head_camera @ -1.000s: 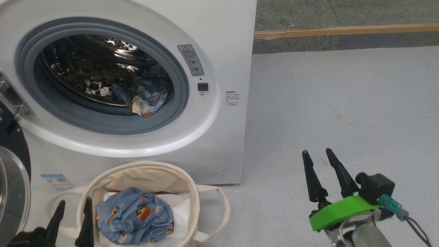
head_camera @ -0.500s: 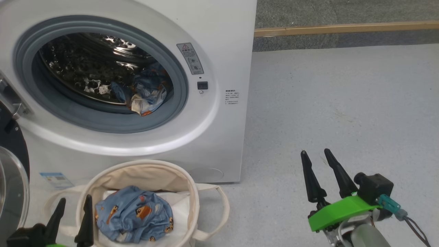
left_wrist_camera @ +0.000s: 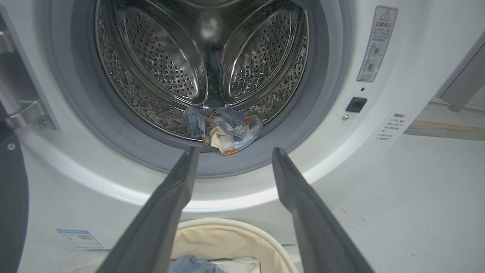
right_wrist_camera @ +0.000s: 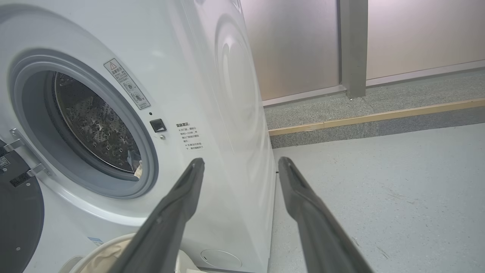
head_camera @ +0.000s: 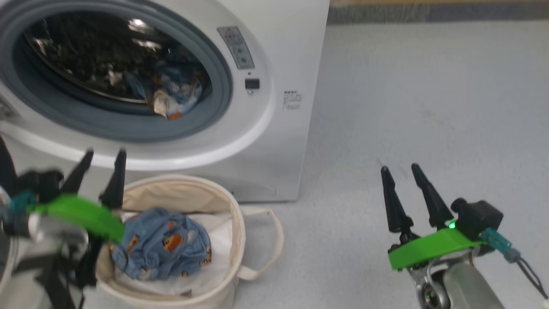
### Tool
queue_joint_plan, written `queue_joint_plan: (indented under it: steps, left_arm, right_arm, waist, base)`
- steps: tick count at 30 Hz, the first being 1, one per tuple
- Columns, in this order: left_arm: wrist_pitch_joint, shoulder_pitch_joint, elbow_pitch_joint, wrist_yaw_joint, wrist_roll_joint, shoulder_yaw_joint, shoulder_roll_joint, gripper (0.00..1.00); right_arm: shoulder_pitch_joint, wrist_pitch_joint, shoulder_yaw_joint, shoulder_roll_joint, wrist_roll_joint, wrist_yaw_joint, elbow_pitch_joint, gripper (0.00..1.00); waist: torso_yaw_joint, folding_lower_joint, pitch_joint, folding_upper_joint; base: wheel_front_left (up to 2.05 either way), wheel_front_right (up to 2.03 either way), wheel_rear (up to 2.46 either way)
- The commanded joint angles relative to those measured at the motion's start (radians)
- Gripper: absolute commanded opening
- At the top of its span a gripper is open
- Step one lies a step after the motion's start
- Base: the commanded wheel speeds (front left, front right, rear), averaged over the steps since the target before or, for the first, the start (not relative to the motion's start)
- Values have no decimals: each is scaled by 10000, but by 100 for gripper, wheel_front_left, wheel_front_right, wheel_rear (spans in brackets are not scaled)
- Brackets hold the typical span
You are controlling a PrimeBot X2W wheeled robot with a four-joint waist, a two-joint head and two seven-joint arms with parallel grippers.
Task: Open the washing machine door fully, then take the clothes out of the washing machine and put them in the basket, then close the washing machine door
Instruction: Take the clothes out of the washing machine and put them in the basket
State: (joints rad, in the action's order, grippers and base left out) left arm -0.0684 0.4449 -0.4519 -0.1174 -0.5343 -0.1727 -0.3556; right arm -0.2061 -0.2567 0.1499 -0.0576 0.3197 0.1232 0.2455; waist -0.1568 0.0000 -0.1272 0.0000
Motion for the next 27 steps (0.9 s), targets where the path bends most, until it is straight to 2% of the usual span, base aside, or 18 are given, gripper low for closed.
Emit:
queue_joint_plan:
  steps: [1,7,14,21,27]
  left_arm:
    - [63,798,96,-69,-43,292,-439,100]
    - [618,3375,-1363,-124,-665,-377,-197,100]
    - [1409,5871,-3158,-130,-1644,-1505,-214,100]
    - [1879,7688,-4698,-131,-2685,-2376,-339,100]
    - [1744,8750,-5419,-131,-3392,-2972,-420,100]
  right_arm:
    - [-429,-51,163,74,12,75,-400,100]
    - [-784,-51,-27,74,-73,75,-723,100]
    - [-1242,-51,-203,74,-228,75,-1118,100]
    - [-1617,-51,-327,74,-351,75,-1352,100]
    - [-1769,-51,-347,74,-425,75,-1430,100]
  waist:
    - [-43,0,-539,0]
    - [-74,0,-1671,0]
    - [-107,0,-2976,0]
    - [-125,0,-4034,0]
    - [-200,0,-4590,0]
  base:
    - [0,0,0]
    - [0,0,0]
    - [0,0,0]
    - [0,0,0]
    - [0,0,0]
